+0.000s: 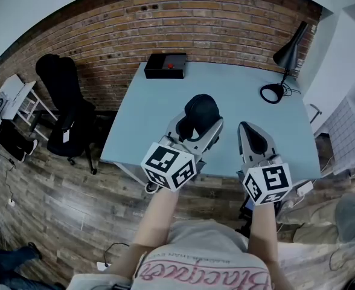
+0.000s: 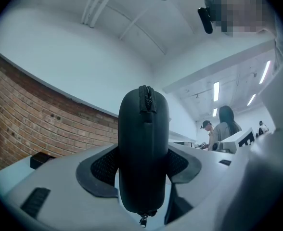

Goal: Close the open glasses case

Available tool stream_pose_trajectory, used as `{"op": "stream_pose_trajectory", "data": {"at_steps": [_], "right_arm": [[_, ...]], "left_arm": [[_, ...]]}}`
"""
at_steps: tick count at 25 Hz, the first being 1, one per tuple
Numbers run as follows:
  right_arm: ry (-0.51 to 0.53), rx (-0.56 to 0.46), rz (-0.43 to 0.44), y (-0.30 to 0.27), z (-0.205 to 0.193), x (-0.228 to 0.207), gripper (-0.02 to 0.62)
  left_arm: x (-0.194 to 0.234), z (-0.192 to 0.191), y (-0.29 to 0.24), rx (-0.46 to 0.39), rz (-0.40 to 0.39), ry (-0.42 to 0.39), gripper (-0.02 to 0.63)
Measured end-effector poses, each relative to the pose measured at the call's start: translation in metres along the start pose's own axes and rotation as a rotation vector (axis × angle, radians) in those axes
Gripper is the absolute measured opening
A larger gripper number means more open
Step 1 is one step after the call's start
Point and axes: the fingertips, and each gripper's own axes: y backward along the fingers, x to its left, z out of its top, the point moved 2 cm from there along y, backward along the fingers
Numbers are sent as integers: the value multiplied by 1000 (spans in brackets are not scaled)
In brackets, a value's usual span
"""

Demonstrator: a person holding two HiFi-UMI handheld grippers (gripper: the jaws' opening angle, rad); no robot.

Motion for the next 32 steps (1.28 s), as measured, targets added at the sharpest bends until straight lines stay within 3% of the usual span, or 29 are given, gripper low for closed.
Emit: {"op": "stream_pose_trajectory", "data": {"at_steps": [4,9,14,21,25,32], "right_arm": [[9,6,14,-1,-1,4,17],[3,5,42,1,-3,9,17],[-67,19,136,-1,-6,24,17],[-64,79,291,-5,-20,58,17],[-82,118,367,-8,-27,73,18],[-100,178,385,-17,-44,86,62]], "left_arm": [[13,5,0,-3,4,82,272],[32,5,-1,35,76,190,270],[43,5,-7,63,100,288,270],[42,7,-15,66,88,415,270],[40,5,-19,82,78,463,270],[41,4,-19,85,79,503,270]]}}
